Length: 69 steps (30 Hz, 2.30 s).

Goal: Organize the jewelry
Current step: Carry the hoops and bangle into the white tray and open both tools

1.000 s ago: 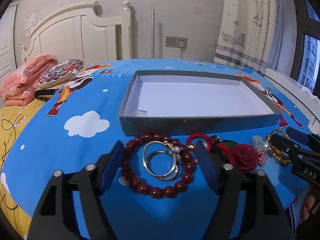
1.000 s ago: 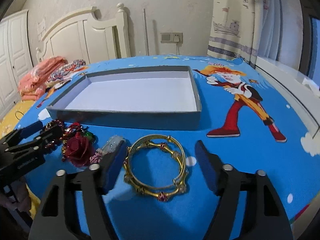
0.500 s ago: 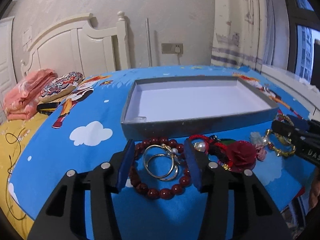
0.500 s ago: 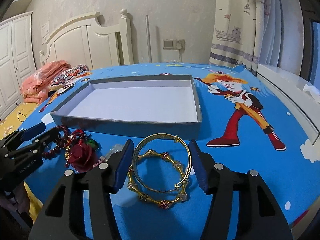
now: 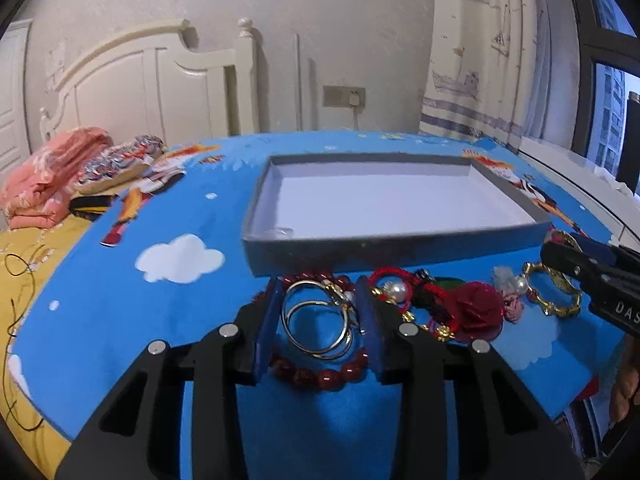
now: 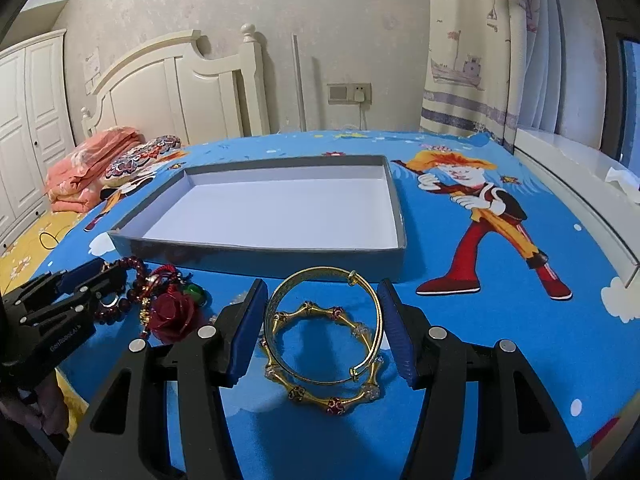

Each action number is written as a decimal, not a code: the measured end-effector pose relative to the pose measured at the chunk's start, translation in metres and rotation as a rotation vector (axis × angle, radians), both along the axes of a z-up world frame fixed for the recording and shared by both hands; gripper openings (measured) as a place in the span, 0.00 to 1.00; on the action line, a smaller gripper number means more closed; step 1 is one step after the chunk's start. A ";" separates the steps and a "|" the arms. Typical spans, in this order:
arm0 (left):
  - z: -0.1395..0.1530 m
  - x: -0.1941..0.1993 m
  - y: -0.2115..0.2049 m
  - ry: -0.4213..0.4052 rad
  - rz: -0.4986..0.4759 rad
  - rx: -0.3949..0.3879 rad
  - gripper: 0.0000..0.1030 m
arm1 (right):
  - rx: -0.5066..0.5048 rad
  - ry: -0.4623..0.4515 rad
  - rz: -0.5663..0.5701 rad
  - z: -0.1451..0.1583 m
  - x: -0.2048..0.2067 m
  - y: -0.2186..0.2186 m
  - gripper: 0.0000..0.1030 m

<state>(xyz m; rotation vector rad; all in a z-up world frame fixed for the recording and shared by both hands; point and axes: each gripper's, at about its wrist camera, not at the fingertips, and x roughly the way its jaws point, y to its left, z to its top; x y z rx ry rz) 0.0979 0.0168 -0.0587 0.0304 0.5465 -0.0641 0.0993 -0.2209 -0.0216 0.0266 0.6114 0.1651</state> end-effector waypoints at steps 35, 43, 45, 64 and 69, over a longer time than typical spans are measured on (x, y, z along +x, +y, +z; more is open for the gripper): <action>0.059 0.082 -0.005 0.070 0.012 -0.040 0.36 | -0.093 -0.032 0.081 0.048 0.064 0.049 0.53; 0.057 0.123 -0.018 0.081 0.017 -0.010 0.36 | -0.069 0.018 0.048 0.044 0.114 0.043 0.53; 0.057 0.135 -0.023 0.079 0.018 -0.001 0.36 | -0.074 0.017 0.039 0.043 0.123 0.041 0.53; 0.034 0.206 -0.030 0.169 0.066 0.040 0.36 | -0.070 0.112 0.003 0.026 0.192 0.036 0.61; 0.042 0.195 -0.027 0.145 0.082 0.025 0.38 | -0.075 0.094 -0.008 0.029 0.185 0.033 0.62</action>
